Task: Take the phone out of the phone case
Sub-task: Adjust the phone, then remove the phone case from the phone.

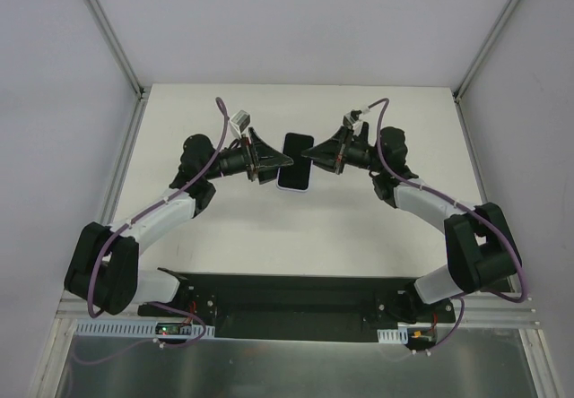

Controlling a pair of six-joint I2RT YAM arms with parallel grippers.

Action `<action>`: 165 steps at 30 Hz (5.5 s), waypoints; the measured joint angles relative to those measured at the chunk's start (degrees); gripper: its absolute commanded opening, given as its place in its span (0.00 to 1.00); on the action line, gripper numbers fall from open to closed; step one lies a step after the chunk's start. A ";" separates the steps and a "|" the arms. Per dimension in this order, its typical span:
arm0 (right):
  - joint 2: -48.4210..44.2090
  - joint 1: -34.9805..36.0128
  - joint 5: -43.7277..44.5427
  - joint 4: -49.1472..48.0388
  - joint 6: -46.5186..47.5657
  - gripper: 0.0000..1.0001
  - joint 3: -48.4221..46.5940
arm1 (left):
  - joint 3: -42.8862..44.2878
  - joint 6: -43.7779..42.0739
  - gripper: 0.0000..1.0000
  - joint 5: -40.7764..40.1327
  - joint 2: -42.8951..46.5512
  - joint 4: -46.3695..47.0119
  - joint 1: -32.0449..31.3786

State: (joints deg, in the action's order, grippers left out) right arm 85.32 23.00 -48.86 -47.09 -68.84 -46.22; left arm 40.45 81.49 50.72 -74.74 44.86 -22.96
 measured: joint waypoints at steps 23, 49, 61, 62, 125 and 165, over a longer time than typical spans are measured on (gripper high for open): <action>-4.90 3.30 -3.39 27.58 19.61 0.80 -8.13 | 2.80 1.86 0.00 2.86 -5.60 4.31 0.02; -22.21 5.01 -0.85 34.16 23.19 0.40 2.54 | 0.87 7.52 0.00 -6.51 -3.78 6.54 0.17; -19.76 5.40 -0.04 24.92 16.22 0.23 2.51 | 0.87 9.27 0.00 -7.63 -3.78 8.07 0.17; -19.63 5.44 0.00 24.13 15.78 0.21 2.51 | 0.87 9.42 0.00 -7.63 -3.78 8.20 0.17; -4.15 6.56 -8.92 -21.75 12.76 0.01 1.90 | -4.15 22.71 0.00 -18.69 3.43 10.27 -0.31; -26.49 18.49 40.19 73.07 40.06 0.80 -21.73 | 7.19 -9.84 0.00 -9.29 10.32 -21.64 -1.73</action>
State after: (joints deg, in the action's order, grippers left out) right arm 58.83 41.50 -8.67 25.98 -28.77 -67.94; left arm 47.64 71.66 41.43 -64.42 23.22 -24.69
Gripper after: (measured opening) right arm 0.805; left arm 0.112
